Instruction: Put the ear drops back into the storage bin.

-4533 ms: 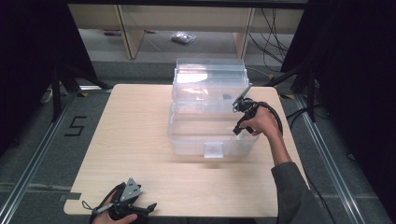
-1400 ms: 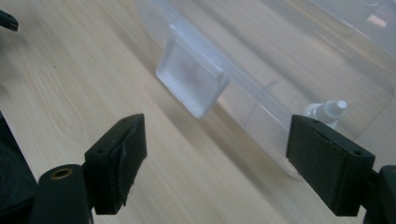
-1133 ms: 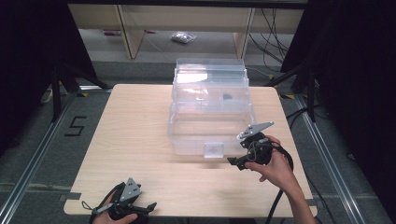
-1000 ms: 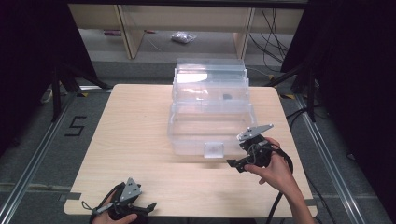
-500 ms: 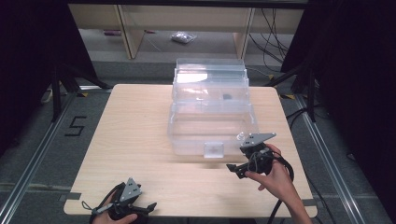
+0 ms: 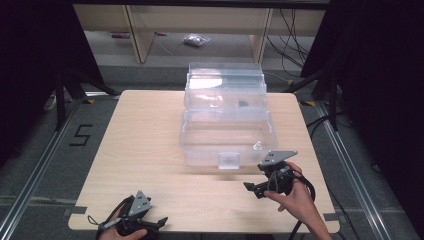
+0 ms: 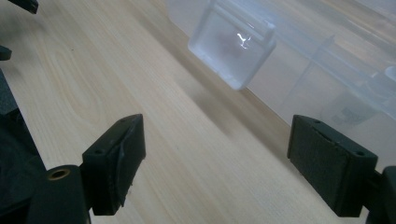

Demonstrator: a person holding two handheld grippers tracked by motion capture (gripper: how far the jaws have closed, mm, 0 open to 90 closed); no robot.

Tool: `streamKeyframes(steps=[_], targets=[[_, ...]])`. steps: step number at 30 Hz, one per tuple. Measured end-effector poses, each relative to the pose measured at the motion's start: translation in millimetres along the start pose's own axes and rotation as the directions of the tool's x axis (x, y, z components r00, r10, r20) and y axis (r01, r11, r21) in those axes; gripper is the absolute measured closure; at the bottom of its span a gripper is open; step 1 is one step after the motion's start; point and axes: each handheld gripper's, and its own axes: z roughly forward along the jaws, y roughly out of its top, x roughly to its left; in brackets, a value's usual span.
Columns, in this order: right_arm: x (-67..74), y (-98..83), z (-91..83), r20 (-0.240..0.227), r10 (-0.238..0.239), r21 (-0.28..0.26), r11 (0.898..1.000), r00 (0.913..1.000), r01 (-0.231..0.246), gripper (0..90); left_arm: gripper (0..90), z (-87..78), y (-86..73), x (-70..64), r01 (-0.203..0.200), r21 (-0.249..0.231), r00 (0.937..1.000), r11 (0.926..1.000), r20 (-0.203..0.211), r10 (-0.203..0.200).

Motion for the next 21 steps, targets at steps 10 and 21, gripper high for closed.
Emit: streamKeyframes(steps=[10, 21], targets=[[5.1, -12.6, 5.2, -0.009, 0.033, -0.026, 0.999, 0.9994, -0.034, 20.1, 15.1, -0.1, 0.1, 0.2, -0.002, 0.001, 1.0, 1.0, -0.002, 0.002], [10.1, -28.5, 19.5, -0.032, 0.036, -0.033, 0.999, 0.9988, -0.037, 18.5, 15.1, -0.4, 0.1, 0.1, -0.002, -0.003, 1.0, 1.0, 0.002, 0.002]])
